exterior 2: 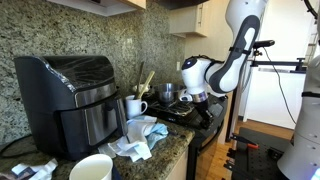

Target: Turn the first knob on the left

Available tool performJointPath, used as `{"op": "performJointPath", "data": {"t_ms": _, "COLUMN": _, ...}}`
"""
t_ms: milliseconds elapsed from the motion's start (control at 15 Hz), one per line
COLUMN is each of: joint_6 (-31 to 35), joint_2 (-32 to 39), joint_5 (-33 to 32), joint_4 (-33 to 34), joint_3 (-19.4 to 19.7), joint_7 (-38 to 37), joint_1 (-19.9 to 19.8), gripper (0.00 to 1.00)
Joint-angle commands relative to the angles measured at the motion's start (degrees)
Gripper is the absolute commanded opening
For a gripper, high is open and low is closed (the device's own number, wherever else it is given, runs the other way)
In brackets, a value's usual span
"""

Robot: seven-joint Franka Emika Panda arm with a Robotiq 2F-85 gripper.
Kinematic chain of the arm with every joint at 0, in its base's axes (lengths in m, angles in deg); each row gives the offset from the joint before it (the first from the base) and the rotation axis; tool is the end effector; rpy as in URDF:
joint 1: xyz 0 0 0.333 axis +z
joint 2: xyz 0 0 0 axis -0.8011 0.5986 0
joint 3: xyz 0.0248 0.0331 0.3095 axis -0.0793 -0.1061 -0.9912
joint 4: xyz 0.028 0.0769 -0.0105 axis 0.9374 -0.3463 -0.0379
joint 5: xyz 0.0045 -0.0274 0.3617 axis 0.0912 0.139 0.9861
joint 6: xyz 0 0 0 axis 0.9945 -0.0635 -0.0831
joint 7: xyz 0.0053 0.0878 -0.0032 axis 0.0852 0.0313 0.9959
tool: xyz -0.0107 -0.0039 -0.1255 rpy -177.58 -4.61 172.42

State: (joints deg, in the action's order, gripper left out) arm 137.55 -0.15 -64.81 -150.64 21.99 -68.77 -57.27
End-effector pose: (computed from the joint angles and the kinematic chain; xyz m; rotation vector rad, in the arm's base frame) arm 0.3645 -0.0646 0.1826 2.5009 1.1992 -0.4962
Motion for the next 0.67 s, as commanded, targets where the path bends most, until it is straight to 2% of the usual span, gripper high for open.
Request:
{"op": "performJointPath", "data": {"t_ms": 0, "joint_6": 3.0, "joint_2": 6.3, "joint_5": 2.3, "joint_4": 2.6, "joint_3": 0.6, "joint_7": -1.3, "joint_1": -1.6, "gripper": 0.08}}
{"op": "performJointPath", "data": {"t_ms": 600, "joint_6": 3.7, "joint_2": 6.9, "joint_5": 12.4, "joint_4": 3.5, "joint_3": 1.1, "joint_7": -2.1, "joint_1": -2.3, "gripper": 0.08}}
